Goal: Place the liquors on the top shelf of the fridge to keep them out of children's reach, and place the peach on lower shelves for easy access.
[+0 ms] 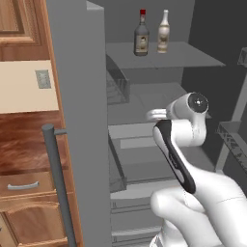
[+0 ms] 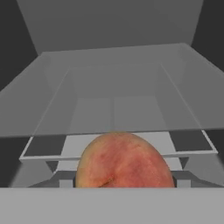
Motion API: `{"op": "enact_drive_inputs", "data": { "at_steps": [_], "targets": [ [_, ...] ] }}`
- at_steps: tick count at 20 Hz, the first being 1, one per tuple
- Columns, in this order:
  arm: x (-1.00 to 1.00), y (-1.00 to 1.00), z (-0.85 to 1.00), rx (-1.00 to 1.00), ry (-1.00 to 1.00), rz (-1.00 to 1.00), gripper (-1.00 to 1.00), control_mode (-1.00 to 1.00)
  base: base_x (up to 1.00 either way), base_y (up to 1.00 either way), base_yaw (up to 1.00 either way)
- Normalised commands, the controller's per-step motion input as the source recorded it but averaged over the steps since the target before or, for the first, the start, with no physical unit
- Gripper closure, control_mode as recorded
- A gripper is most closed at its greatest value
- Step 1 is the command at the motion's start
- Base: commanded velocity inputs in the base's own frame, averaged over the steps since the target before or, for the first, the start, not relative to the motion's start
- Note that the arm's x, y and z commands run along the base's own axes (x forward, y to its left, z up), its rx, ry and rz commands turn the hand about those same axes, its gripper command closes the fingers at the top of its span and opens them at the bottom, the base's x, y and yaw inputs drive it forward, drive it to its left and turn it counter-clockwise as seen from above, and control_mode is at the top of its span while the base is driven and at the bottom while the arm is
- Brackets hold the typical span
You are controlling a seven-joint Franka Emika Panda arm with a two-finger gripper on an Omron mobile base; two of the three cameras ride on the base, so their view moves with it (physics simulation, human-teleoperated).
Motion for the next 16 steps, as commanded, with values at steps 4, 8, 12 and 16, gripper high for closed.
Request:
{"op": "enact_drive_inputs", "data": {
  "at_steps": [4, 8, 12, 16],
  "targets": [
    [0.67, 0.0, -0.26, 0.0, 0.03, 0.0, 1.0, -1.0, 0.0, 0.0, 0.0],
    [0.65, 0.0, -0.03, 0.0, 0.0, 0.0, 1.0, -1.0, 0.0, 0.0, 0.0],
    [0.63, 0.0, -0.01, 0.0, 0.0, 0.0, 1.0, -1.0, 0.0, 0.0, 0.0],
    [0.6, 0.0, -0.03, 0.0, 0.0, 0.0, 1.0, -1.0, 0.0, 0.0, 0.0]
  ]
}}
